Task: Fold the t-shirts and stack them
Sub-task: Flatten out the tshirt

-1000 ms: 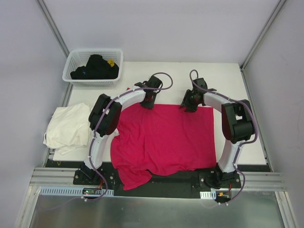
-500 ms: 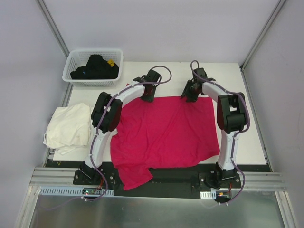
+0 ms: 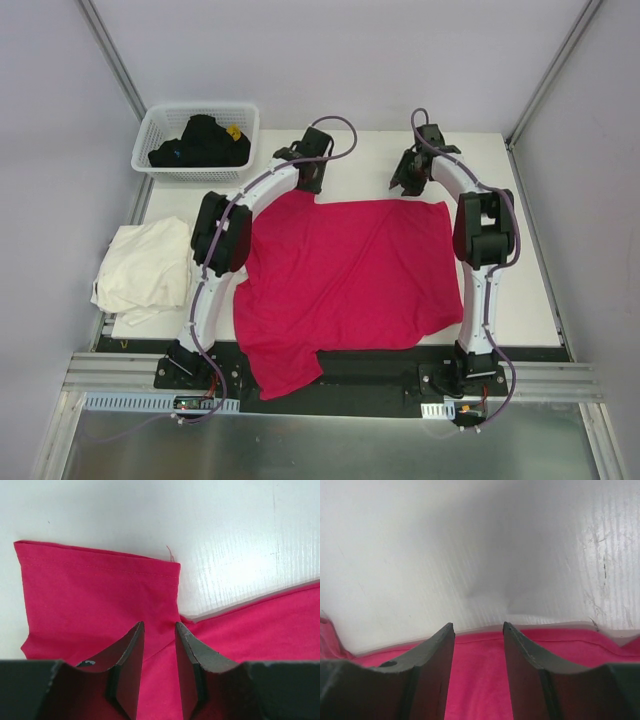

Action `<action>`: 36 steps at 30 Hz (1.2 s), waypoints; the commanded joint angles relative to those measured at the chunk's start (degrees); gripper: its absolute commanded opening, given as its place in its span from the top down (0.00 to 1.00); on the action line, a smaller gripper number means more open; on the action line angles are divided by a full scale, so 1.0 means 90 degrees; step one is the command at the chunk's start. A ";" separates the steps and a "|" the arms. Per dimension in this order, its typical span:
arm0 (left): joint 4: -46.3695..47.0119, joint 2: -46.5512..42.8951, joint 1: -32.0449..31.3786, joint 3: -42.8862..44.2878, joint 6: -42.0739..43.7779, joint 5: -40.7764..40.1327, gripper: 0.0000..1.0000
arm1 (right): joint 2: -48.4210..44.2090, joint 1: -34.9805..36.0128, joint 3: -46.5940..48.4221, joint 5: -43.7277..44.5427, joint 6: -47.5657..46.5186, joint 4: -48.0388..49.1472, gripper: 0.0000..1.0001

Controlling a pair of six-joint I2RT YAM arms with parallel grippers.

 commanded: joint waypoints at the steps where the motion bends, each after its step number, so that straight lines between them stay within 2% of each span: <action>1: -0.0050 -0.0311 0.0047 0.0071 0.0137 0.0024 0.69 | -0.0258 -0.0035 0.0126 -0.0108 -0.0043 -0.0387 0.54; 9: -0.0040 -0.1482 -0.0001 -0.0661 0.0196 0.0277 0.69 | -0.1664 0.0170 -0.1455 -0.0392 -0.0023 0.0023 0.54; 13: -0.0040 -0.1942 -0.0128 -0.1295 0.0089 0.0424 0.69 | -0.2396 0.0579 -0.2276 -0.0393 -0.0062 0.0170 0.54; 19: -0.0050 -0.2041 -0.0236 -0.2087 -0.0145 0.0609 0.71 | -0.2525 0.0902 -0.2892 -0.0665 0.0220 0.0365 0.54; 25: -0.0030 -0.1612 -0.0246 -0.2293 -0.0360 0.0659 0.74 | -0.2106 0.1059 -0.2766 -0.0705 0.0465 0.0521 0.54; 36: -0.0050 -0.0899 -0.0226 -0.1639 -0.0214 0.0678 0.76 | -0.0993 0.0981 -0.1606 -0.0802 0.0572 0.0326 0.54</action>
